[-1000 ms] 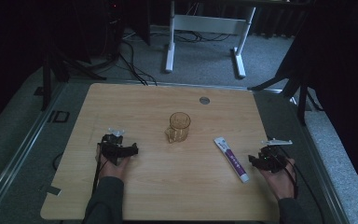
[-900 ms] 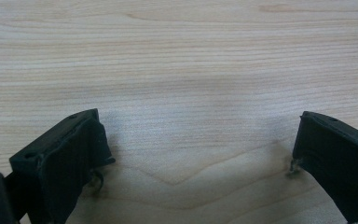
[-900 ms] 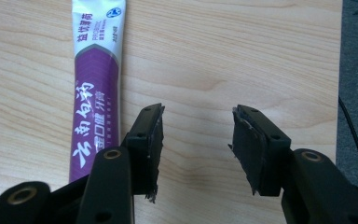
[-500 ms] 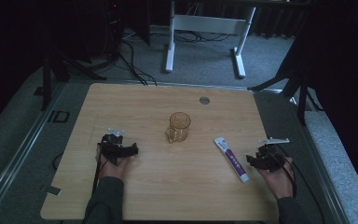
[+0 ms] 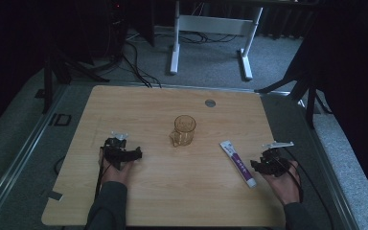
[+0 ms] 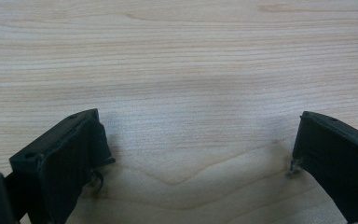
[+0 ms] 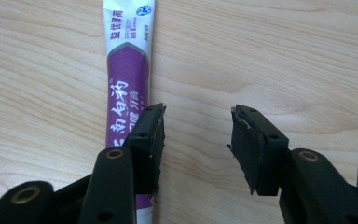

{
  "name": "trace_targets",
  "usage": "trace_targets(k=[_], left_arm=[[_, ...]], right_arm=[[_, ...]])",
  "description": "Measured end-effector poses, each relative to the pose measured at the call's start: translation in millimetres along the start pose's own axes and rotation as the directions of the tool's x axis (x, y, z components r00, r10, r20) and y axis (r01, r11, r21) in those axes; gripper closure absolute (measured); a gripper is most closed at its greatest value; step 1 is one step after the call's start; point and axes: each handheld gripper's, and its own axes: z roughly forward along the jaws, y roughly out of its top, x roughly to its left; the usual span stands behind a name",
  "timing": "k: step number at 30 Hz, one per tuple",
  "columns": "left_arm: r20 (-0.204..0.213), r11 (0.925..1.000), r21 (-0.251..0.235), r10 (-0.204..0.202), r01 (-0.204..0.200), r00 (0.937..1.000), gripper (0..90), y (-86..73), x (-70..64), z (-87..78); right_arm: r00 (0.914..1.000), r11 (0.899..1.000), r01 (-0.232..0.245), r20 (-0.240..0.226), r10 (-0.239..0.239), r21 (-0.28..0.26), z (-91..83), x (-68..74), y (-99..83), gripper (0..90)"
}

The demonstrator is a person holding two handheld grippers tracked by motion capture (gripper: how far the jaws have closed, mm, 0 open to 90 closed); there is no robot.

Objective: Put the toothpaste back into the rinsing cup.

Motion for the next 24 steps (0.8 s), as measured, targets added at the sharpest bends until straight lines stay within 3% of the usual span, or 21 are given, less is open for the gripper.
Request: trace_targets(k=[24], left_arm=[[0.0, 1.0, 0.0, 0.0, 0.0, 1.0, 1.4, 0.0, 0.0, 0.0]], right_arm=[[0.9989, 0.999, 0.045, -0.016, -0.045, 0.017, -2.8, 14.1, 4.8, 54.9]])
